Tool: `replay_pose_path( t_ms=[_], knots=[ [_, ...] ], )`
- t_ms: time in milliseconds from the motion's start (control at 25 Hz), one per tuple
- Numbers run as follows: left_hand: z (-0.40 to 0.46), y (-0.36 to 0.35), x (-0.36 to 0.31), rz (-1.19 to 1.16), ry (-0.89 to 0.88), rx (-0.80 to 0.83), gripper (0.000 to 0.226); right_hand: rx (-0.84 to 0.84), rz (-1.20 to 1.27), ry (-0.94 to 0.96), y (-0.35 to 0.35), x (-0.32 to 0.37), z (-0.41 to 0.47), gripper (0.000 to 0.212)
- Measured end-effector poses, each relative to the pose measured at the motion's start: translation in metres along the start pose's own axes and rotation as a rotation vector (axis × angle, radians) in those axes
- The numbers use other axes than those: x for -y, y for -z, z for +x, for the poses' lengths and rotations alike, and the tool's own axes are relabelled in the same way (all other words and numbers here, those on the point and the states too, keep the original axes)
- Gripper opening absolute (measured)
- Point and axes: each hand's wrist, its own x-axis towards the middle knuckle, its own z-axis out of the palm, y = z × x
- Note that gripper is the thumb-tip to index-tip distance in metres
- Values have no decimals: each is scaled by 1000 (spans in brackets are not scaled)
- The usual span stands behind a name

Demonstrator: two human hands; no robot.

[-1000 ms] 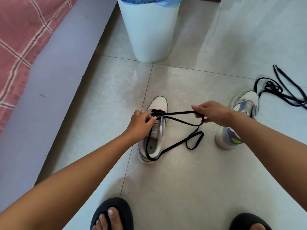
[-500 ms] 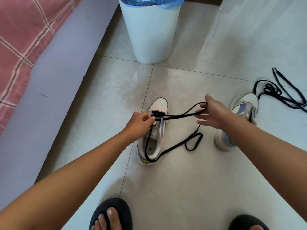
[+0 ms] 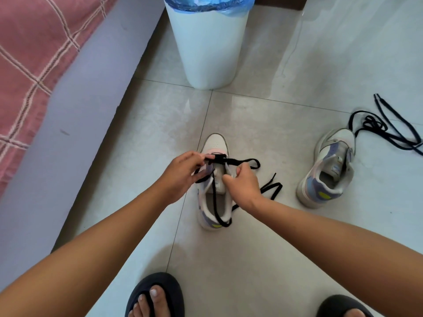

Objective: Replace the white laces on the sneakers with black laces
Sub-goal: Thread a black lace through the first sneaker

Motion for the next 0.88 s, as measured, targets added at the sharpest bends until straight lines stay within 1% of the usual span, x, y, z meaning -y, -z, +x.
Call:
replay_pose_path(
  t_ms=[40,120,200,240,280,320,400,520,560,600,640,680,720,760,800,880],
  knots=[
    [-4,5,-3,-177,31,17,28,-10,-7,-13,1,-3,1,29],
    [-10,15,-8,-377,79,-7,30,-23,45,-72,2,-4,4,29],
    [-19,28,-11,-493,119,-51,33,-62,116,-129,5,-5,8,28],
    [-23,36,-13,-514,153,-66,32,-76,132,-149,7,-5,9,28],
    [-27,46,-14,-478,207,-70,30,-84,139,-162,10,-5,11,28],
    [-30,59,-15,-374,278,-74,29,-89,141,-168,13,-5,14,28],
    [-33,86,-10,-58,413,-132,31,-89,138,-178,17,-6,17,27],
    [-31,112,2,310,513,-369,27,1,159,-203,19,-5,18,22],
    [-29,111,4,407,531,-409,25,51,178,-208,20,-3,18,20],
    [-26,105,5,504,542,-403,23,94,193,-213,21,0,19,20],
    [-23,95,6,645,548,-365,22,118,205,-223,24,2,22,22],
    [-19,84,5,862,527,-304,22,114,215,-235,28,4,27,25],
    [-15,71,3,1121,465,-237,25,90,222,-241,32,4,34,29],
    [-10,56,0,1361,368,-197,31,62,225,-232,36,5,41,31],
    [-5,39,-5,1506,261,-188,35,45,215,-207,39,5,47,31],
    [8,4,-15,1580,32,-157,37,58,150,-127,41,5,57,24]
  ],
)
